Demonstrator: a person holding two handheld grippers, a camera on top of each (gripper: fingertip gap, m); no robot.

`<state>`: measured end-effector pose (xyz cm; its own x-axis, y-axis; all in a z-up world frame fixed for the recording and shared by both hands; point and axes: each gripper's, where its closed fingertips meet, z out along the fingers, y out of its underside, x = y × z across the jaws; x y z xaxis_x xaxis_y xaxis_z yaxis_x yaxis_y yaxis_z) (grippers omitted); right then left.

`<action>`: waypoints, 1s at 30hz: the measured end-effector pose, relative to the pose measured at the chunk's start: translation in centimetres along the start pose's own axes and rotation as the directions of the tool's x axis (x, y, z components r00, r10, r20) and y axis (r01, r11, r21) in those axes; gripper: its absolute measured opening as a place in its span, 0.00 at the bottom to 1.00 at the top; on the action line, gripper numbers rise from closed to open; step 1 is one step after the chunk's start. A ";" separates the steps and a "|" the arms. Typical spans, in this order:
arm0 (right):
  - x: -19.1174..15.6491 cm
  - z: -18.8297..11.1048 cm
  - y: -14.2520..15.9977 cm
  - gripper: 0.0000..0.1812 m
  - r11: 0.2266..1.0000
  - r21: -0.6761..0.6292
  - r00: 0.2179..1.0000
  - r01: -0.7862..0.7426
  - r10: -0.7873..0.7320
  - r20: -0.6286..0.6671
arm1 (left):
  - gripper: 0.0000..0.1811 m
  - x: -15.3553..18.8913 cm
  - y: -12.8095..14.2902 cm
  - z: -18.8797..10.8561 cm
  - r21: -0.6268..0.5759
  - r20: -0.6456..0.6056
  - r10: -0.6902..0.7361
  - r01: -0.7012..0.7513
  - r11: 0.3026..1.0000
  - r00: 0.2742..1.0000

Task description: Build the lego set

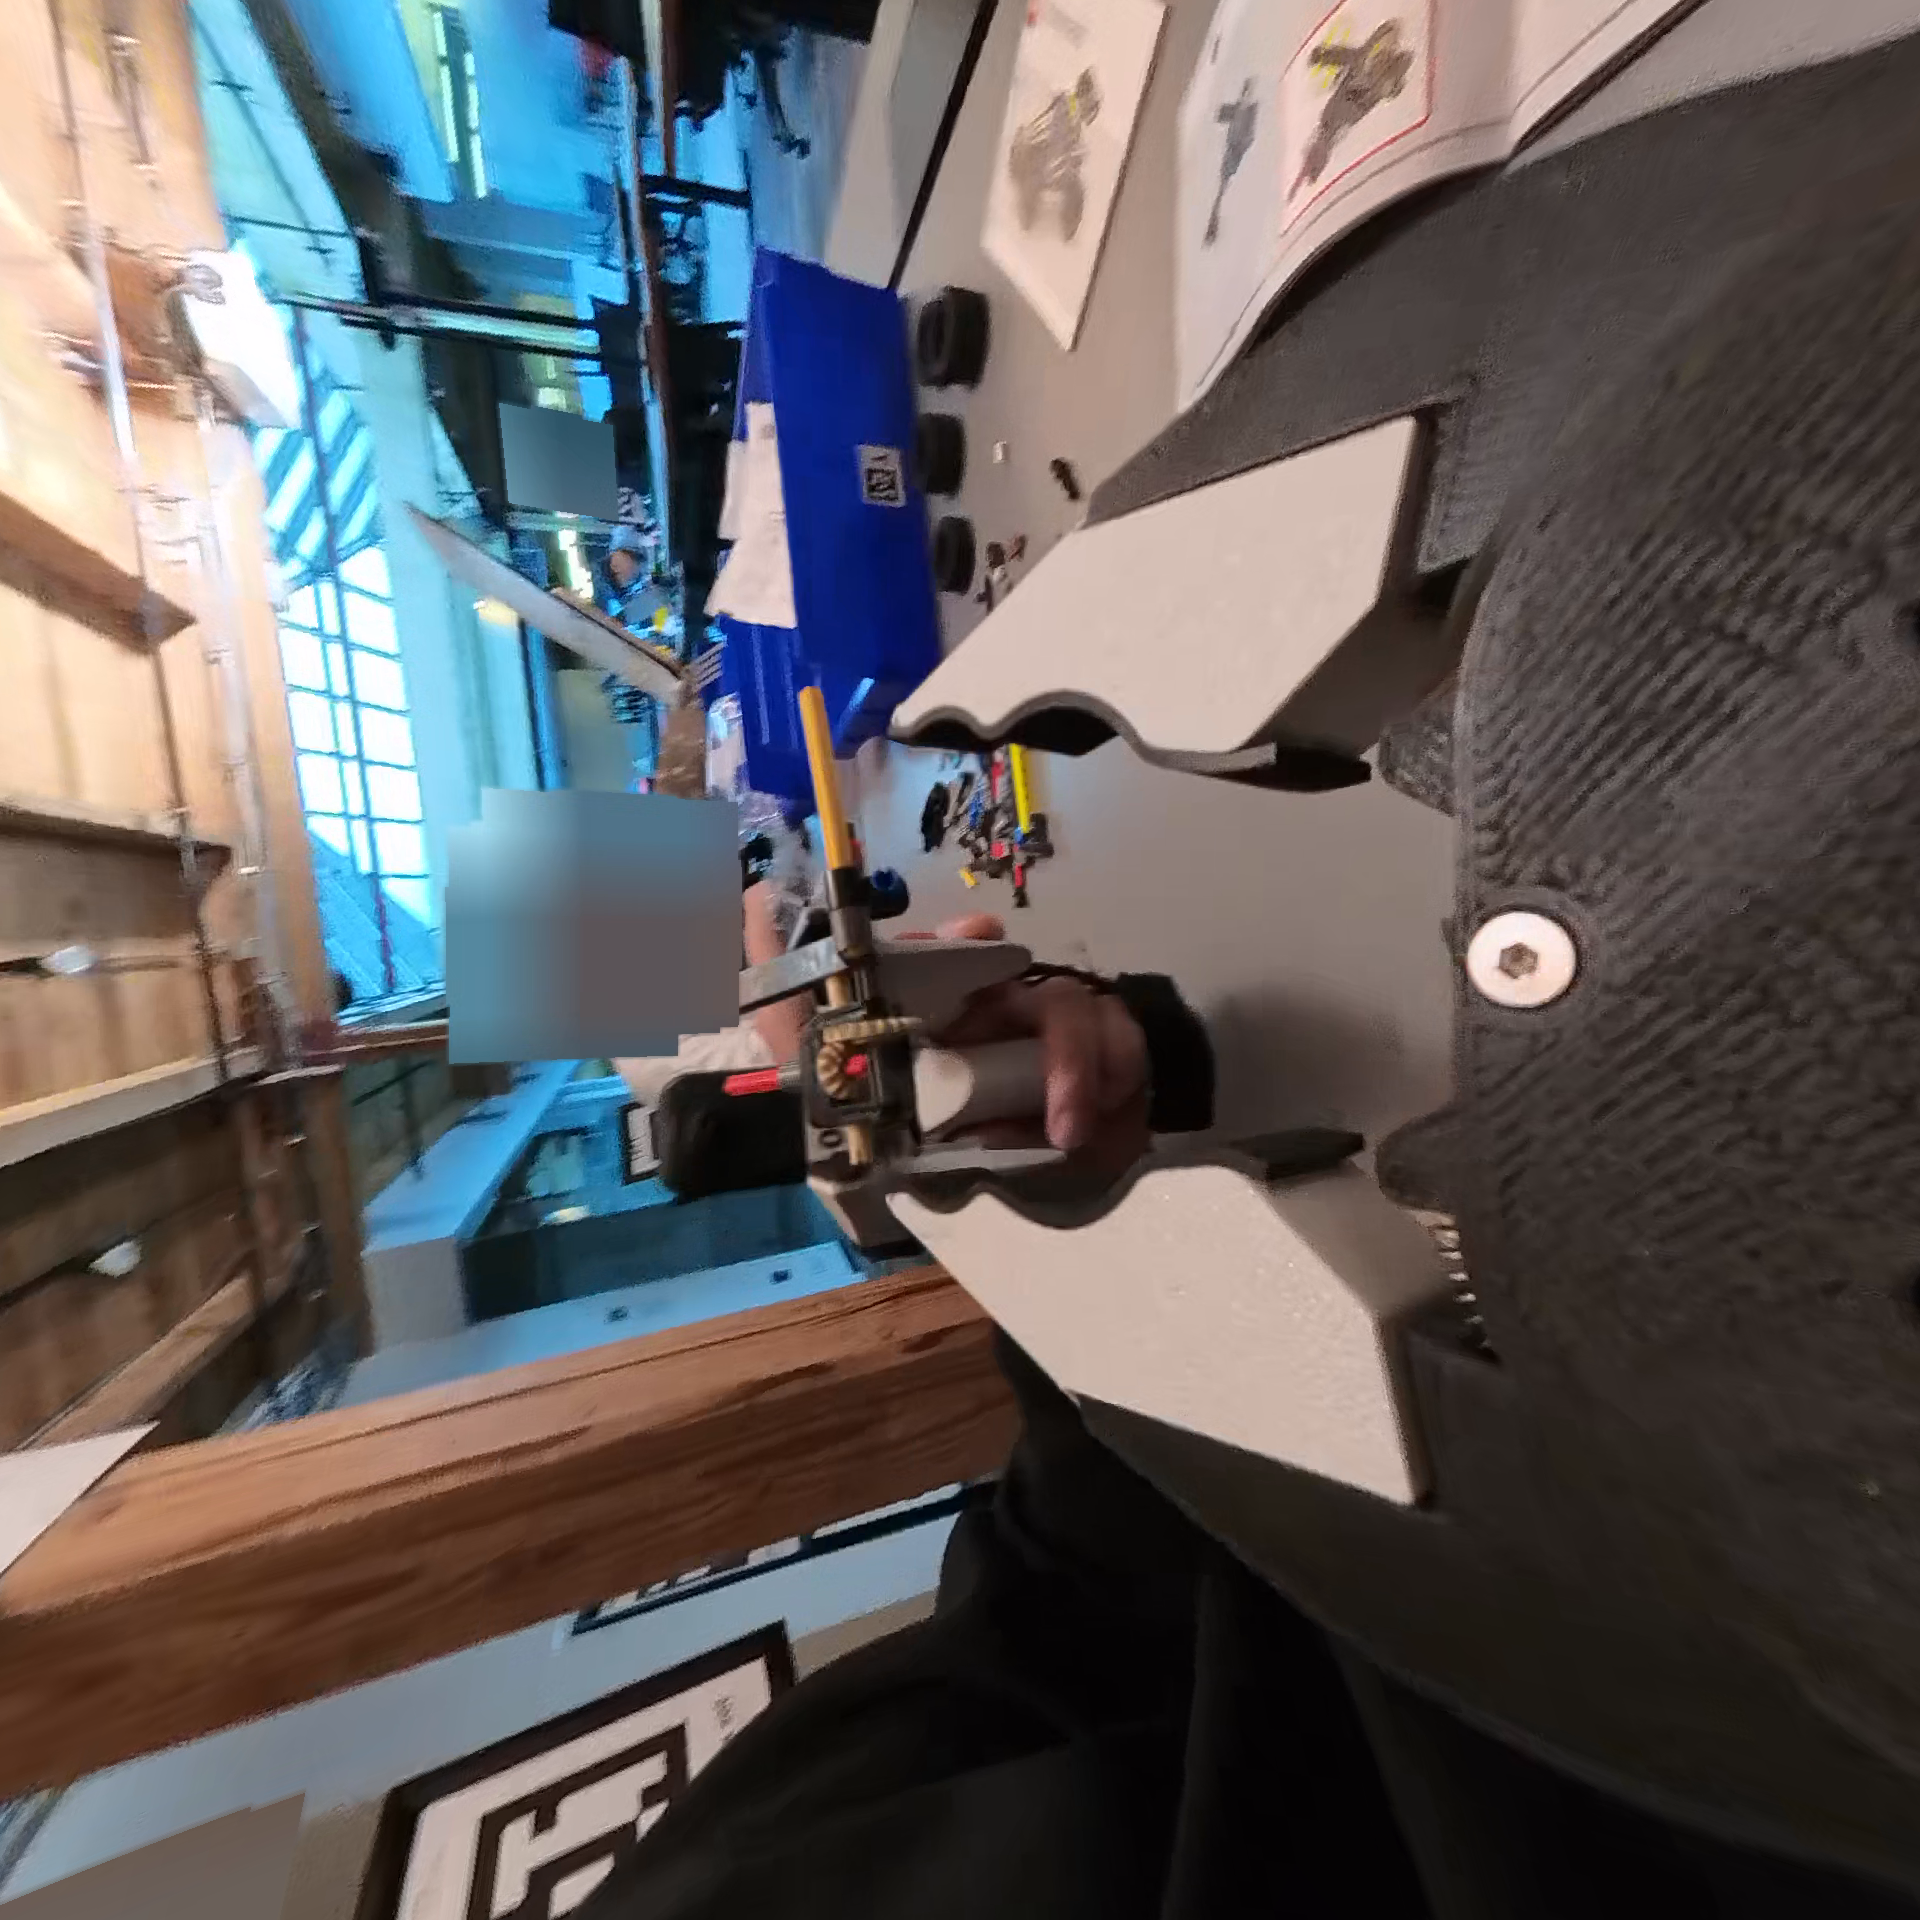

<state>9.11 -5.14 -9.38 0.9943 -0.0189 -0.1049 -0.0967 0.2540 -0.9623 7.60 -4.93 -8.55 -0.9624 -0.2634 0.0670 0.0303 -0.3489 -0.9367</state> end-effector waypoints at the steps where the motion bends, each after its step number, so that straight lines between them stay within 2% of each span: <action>1: -0.4 0.1 -0.1 0.44 1.000 0.012 1.000 -0.005 0.005 0.022 | 0.27 0.3 0.0 0.1 0.009 -0.020 -0.008 0.008 1.000 1.000; 5: -0.9 0.5 0.0 0.40 1.000 0.024 0.999 0.007 -0.008 0.050 | 0.27 1.2 0.1 0.6 0.023 -0.054 -0.006 0.007 1.000 0.999; 9: -1.7 0.6 0.1 0.31 0.998 0.032 0.994 0.062 -0.064 0.083 | 0.27 1.5 0.0 0.9 0.032 -0.069 -0.015 0.017 0.999 0.998; 21: -1.4 0.5 -0.9 0.31 0.981 0.100 0.985 0.167 -0.170 0.020 | 0.27 1.4 -0.3 0.9 0.022 -0.038 0.022 -0.021 1.000 0.999; 24: -1.4 0.2 -1.6 0.34 0.975 0.153 0.986 0.163 -0.166 0.010 | 0.27 1.5 -0.4 1.0 0.012 -0.035 0.053 -0.052 0.999 0.998; 30: -1.9 -0.1 -2.4 0.30 0.957 0.263 0.989 0.121 -0.139 0.050 | 0.27 1.8 -1.0 1.5 -0.003 -0.007 0.087 -0.087 0.996 0.996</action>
<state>7.42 -5.76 -6.89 0.9991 -0.0055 0.0426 0.0397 0.4952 -0.8679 6.25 -6.41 -6.96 -0.9581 -0.2860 -0.0169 0.1126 -0.3217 -0.9401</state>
